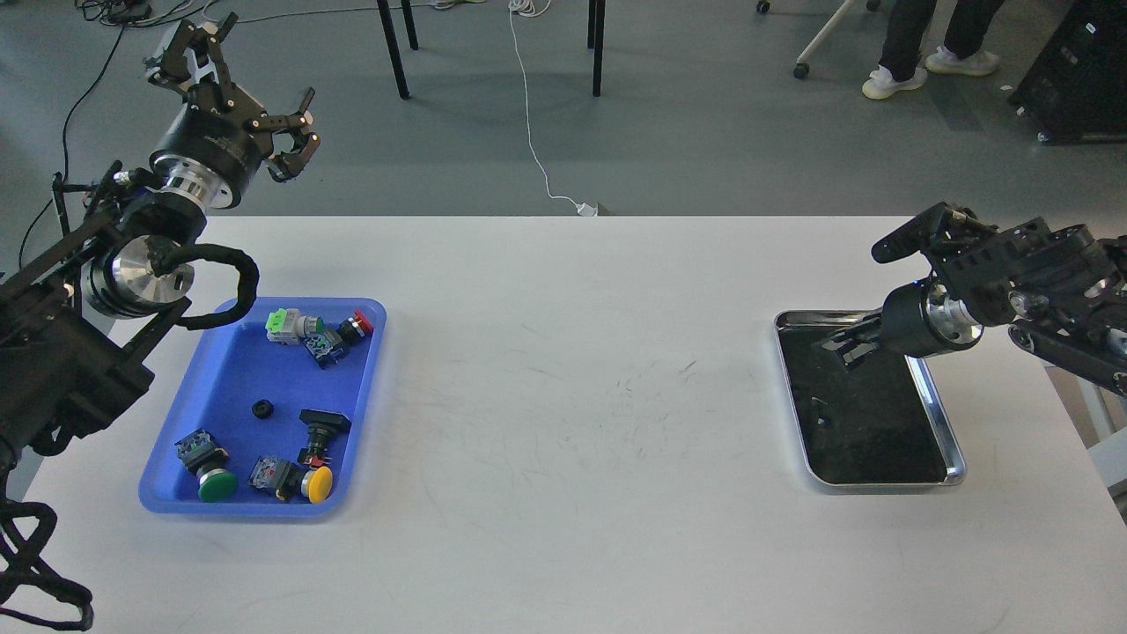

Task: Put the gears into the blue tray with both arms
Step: 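Carry the second gear to the table center, release, and withdraw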

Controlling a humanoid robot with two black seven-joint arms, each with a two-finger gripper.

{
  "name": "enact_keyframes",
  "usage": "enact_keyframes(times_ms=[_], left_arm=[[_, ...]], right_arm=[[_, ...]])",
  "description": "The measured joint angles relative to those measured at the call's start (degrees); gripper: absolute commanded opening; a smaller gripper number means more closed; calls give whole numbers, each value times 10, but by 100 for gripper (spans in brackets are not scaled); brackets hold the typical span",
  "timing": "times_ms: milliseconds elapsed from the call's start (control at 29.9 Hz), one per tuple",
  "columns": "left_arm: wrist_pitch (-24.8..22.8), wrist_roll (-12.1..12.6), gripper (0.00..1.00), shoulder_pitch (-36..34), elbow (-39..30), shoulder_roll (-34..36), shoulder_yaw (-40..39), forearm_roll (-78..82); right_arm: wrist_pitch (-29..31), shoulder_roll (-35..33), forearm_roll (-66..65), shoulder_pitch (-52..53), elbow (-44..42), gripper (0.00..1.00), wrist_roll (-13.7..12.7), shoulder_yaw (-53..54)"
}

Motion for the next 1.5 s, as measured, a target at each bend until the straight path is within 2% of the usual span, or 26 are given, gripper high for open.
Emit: enact_keyframes(times_ms=[201, 434, 735, 869, 1069, 1170, 1303, 1504], left_arm=[[1, 2, 98, -3, 0, 2, 0, 0], [2, 2, 98, -3, 0, 10, 1, 0], [1, 2, 98, -3, 0, 16, 1, 1], [0, 2, 98, -3, -1, 25, 2, 1], [-2, 3, 98, -3, -1, 31, 2, 2], [-2, 3, 98, -3, -1, 31, 1, 2], [-1, 3, 98, -3, -5, 32, 1, 1], [-1, 3, 98, -3, -7, 33, 1, 1]], right_arm=[[-26, 44, 3, 24, 60, 19, -1, 3], [-41, 135, 5, 29, 64, 19, -2, 0], [-64, 272, 31, 10, -4, 19, -1, -23], [-78, 304, 31, -4, -45, 19, -1, -38], [-88, 323, 31, -31, -54, 20, 0, -41], [-99, 334, 31, -37, -60, 24, 0, -42], [-104, 346, 31, -38, -70, 36, 0, -43], [-105, 349, 31, -33, -71, 44, -1, -43]])
